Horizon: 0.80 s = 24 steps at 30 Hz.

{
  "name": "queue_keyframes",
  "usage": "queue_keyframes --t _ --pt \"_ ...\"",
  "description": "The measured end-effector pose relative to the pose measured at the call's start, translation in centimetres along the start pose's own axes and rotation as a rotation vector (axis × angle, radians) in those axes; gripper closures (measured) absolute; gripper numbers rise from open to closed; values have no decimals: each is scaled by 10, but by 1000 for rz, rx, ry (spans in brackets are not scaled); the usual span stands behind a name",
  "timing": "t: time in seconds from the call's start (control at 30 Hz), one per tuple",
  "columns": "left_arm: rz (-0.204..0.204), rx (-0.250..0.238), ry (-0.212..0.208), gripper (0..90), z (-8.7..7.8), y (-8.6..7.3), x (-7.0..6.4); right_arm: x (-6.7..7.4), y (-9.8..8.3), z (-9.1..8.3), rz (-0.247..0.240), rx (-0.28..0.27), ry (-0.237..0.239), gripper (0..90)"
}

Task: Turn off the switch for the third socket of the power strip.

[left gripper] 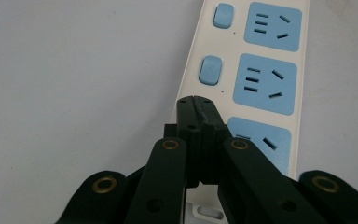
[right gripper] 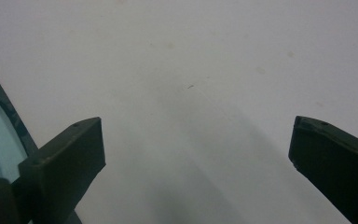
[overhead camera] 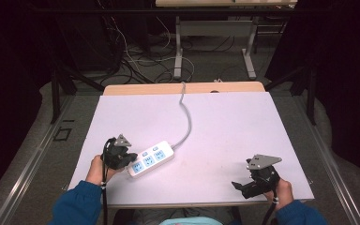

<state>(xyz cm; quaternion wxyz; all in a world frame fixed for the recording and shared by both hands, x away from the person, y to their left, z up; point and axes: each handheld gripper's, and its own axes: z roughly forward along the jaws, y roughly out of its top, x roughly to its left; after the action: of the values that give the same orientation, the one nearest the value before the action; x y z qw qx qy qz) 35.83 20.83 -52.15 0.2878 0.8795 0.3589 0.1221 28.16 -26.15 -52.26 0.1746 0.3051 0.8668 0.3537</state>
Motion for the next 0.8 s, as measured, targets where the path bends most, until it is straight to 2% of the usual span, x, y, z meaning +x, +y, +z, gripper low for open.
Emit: queue_keyframes --t 0.47,0.53,0.57,0.6,0.67,0.73,0.8 --pt "-9 -2 -2 900 0 0 0 0 0 0 3 -3 -11 30" --pt "-13 7 -18 900 -2 0 0 0 0 0 2 0 -2 30" --pt "-13 -17 -8 900 -3 0 0 0 0 0 0 -1 -10 30" --pt "-7 -13 -4 900 -3 1 0 0 0 0 -2 1 -8 30" --pt "-33 -16 -5 900 -3 0 -2 1 0 0 11 2 -2 30" --pt "-24 -18 -4 900 -3 0 -2 1 0 0 8 2 -3 30" --pt "-33 -21 -1 900 -3 0 -3 1 0 0 7 1 -3 30"
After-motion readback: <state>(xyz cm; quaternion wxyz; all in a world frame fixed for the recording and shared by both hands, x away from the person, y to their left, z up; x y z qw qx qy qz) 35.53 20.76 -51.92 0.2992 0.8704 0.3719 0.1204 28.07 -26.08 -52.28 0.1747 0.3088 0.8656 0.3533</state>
